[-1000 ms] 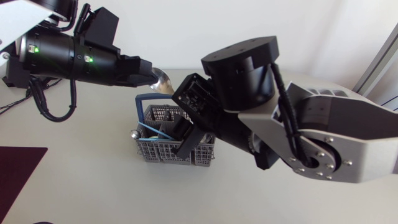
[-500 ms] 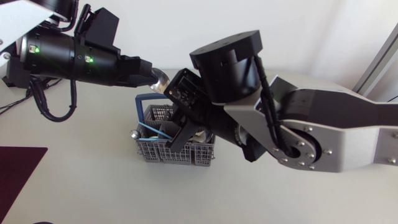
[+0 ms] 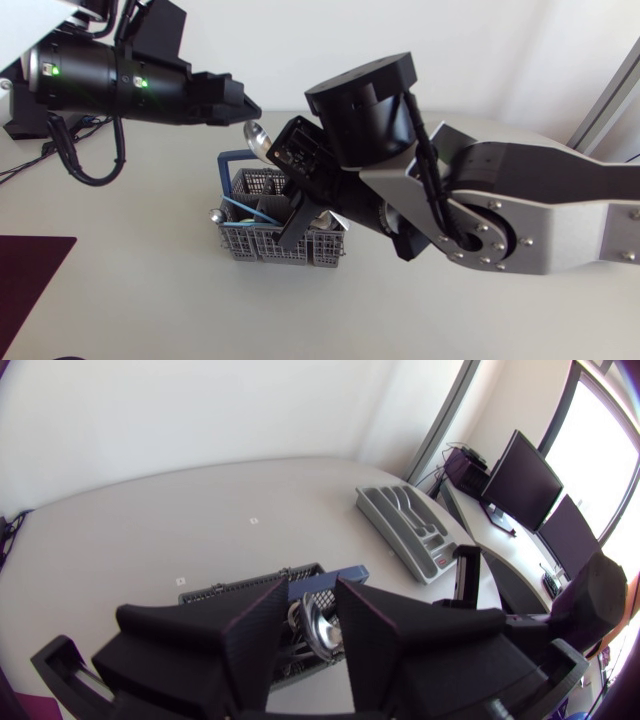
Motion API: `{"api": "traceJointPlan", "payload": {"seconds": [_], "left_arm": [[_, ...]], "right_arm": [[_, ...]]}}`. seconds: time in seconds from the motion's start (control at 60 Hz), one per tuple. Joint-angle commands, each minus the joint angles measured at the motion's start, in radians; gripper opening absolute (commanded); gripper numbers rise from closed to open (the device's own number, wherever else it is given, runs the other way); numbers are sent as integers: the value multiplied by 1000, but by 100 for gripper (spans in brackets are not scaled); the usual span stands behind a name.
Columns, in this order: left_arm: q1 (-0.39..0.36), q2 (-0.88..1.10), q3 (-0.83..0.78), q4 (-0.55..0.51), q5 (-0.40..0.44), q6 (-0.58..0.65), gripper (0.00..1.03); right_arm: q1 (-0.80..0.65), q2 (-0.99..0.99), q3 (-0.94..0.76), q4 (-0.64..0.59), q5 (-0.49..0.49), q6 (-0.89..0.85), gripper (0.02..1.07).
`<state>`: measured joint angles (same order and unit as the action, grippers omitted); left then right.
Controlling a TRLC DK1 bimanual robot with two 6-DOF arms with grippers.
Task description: Sort the cutlery from the basket into the organizer compartments.
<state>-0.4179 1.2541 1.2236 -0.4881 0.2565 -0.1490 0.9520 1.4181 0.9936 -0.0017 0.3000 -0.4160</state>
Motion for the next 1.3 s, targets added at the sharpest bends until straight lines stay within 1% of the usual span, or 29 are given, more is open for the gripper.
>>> {"api": "traceJointPlan", "payload": {"seconds": [0.0, 0.067, 0.133, 0.283, 0.383, 0.45, 0.517, 0.65, 0.767, 0.783, 0.817, 0.883, 0.95, 1.033, 1.05, 1.067, 1.15, 1.233, 1.283], "left_arm": [[30, -38, 68, 46, 6, -40, 68], [47, -55, 86, 72, 6, -54, 69], [60, -62, 108, 74, 6, -55, 72], [103, -79, 131, 74, 6, -50, 71], [131, -87, 106, 68, 7, -44, 71], [133, -88, 82, 68, 12, -38, 71], [131, -90, 66, 62, 15, -24, 71], [117, -104, 43, 11, 26, 62, 71], [102, -125, -1, -38, 30, 200, 72], [100, -127, -3, -40, 30, 203, 72], [82, -131, -41, -55, 30, 252, 72], [71, -142, -87, -93, 30, 333, 72], [30, -147, -134, -167, 30, 419, 72], [-19, -143, -179, -225, 15, 474, 71], [-22, -143, -184, -230, 15, 477, 71], [-41, -142, -194, -254, 15, 496, 71], [-105, -137, -217, -294, -20, 496, 71], [-180, -122, -236, -320, -56, 477, 71], [-216, -97, -239, -328, -62, 431, 71]], "right_arm": [[-2, -39, -27, -18, 1, 8, 15], [-4, -62, -44, -26, -1, 11, 15], [-6, -91, -61, -37, -1, 14, 15], [-12, -169, -96, -77, -1, 29, 15], [-19, -186, -136, -80, -6, 36, 14], [-27, -173, -153, -77, -9, 39, 15], [-38, -176, -162, -86, -32, 56, 15], [-76, -220, -184, -132, -81, 86, 15], [-104, -262, -219, -158, -107, 89, 16], [-104, -265, -220, -159, -107, 89, 16], [-114, -286, -247, -164, -113, 91, 17], [-130, -320, -283, -172, -131, 89, 17], [-150, -349, -309, -182, -159, 89, 17], [-171, -370, -339, -192, -171, 89, 18], [-174, -373, -343, -192, -171, 89, 19], [-177, -380, -348, -192, -171, 88, 20], [-187, -398, -368, -195, -171, 88, 23], [-197, -420, -386, -196, -171, 88, 32], [-202, -427, -397, -198, -171, 89, 38]]}}
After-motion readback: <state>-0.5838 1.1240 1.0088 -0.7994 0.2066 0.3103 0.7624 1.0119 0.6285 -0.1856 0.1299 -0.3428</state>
